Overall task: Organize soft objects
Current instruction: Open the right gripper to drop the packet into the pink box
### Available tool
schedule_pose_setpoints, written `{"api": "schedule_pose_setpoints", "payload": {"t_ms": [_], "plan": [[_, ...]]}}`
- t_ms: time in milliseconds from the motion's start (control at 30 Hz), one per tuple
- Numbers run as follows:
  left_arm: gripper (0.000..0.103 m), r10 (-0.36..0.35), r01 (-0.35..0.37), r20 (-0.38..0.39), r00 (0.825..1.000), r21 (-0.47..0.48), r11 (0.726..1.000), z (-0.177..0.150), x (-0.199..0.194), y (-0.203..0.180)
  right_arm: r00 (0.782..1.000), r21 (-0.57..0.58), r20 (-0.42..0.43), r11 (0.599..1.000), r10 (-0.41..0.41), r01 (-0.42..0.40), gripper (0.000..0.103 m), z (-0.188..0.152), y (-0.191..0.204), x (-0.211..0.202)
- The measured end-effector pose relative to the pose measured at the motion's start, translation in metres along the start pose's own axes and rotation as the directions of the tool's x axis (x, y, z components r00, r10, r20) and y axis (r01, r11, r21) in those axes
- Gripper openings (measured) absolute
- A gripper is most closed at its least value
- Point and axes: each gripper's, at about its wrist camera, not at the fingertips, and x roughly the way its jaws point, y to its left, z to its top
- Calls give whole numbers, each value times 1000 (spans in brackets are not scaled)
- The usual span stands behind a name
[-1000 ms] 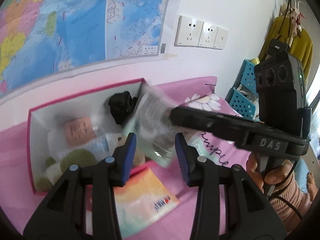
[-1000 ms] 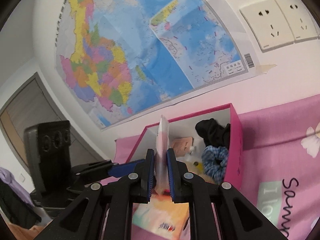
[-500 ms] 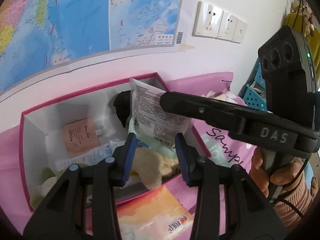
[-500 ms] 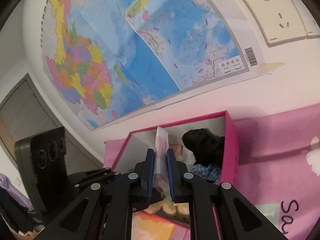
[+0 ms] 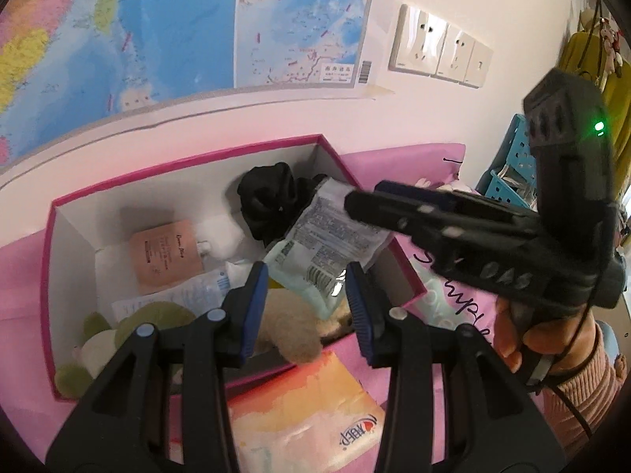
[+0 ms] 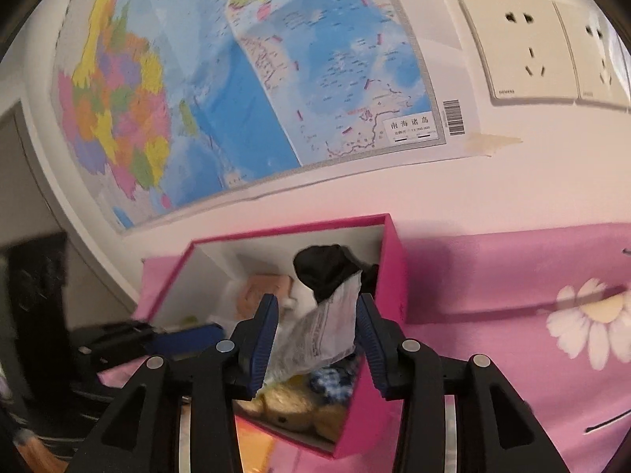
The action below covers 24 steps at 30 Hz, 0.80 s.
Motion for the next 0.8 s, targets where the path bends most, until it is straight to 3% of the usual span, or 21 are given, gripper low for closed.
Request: {"api": "schedule_pose_setpoints", "payload": {"t_ms": [367,533,667,800], "plan": [[43,-31,31,105,994,-7,999,-28,-63,5,995,-110,-46,990,-90,84,43,-13,12,7],[45,-59,62,116,991,-16,998,-55,-88,8,992,-125,-41,986,-116,110,53,-19,15,-1],[45,-74,77,114,991,-21,997,-74,-101,10,988,-143,-36,979,-150,143,55,-29,18,-11],[45,-66,71,101,993,-45,996,-99,-110,14,991,-141,-25,982,-132,127,56,-40,24,-29]]}}
